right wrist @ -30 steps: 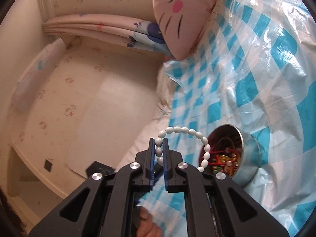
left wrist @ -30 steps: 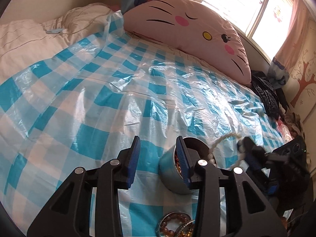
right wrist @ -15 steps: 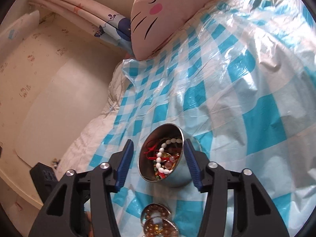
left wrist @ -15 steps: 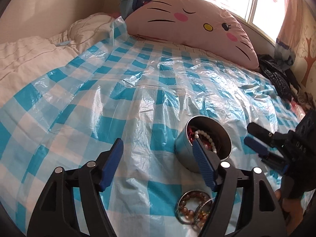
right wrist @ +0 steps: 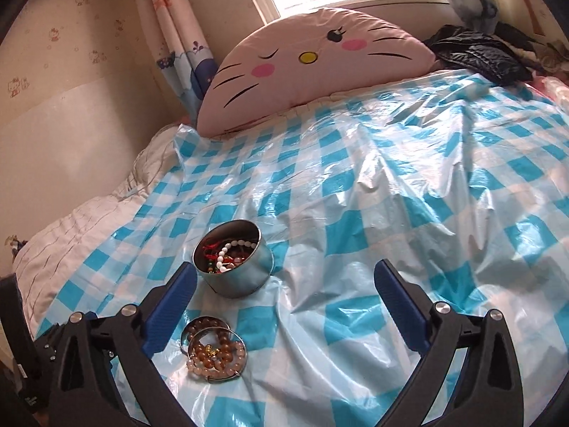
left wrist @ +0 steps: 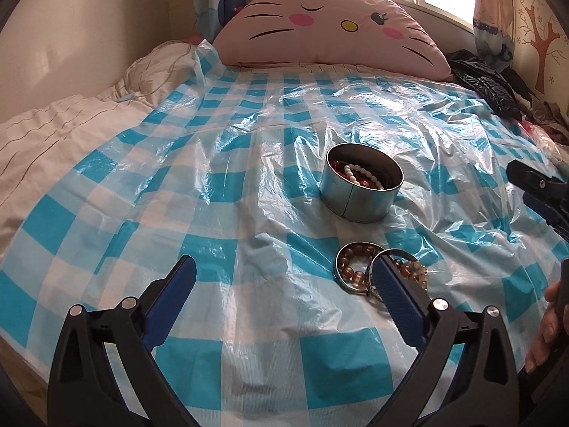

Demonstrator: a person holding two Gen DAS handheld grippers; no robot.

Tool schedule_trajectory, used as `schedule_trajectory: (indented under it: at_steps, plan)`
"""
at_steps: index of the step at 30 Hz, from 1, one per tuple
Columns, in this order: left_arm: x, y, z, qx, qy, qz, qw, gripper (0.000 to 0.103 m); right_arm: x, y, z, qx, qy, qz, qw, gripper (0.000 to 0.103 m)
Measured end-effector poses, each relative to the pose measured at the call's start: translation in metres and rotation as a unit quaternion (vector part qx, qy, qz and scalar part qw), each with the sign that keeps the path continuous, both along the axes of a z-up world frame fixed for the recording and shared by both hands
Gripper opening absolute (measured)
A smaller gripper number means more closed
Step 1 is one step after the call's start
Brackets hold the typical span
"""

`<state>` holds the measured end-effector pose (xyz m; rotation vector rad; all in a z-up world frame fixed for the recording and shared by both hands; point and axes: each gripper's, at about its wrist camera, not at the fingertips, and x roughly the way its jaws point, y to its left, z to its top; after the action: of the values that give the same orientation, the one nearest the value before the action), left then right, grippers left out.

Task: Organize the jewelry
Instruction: 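Move both open tools back over the tray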

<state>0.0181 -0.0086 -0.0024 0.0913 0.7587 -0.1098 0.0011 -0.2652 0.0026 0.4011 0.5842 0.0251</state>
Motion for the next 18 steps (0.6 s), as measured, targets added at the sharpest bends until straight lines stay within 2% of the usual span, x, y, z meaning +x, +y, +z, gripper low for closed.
schedule_trajectory:
  at_steps: [3,5,8,13,18]
  plan:
    - [-0.01,-0.01,0.003,0.021,-0.023,-0.014,0.9994,0.095,-0.014,-0.009,0.0,0.009,0.012,-0.027,1.0,0.096]
    - [-0.012,-0.015,0.003,0.032,-0.027,-0.024,0.9988,0.095,-0.018,-0.009,-0.002,0.007,0.027,-0.024,0.999,0.096]
    - [-0.013,-0.02,0.003,0.041,-0.03,-0.03,0.9983,0.095,-0.029,-0.002,0.003,-0.016,0.026,-0.016,0.999,0.096]
    - [-0.014,-0.016,0.006,0.03,-0.036,-0.027,0.9985,0.096,-0.031,0.015,0.006,-0.056,0.032,-0.002,0.998,0.096]
    - [-0.012,-0.01,0.007,0.016,-0.033,-0.022,0.9991,0.095,-0.025,0.017,0.002,-0.065,0.049,0.0,0.997,0.096]
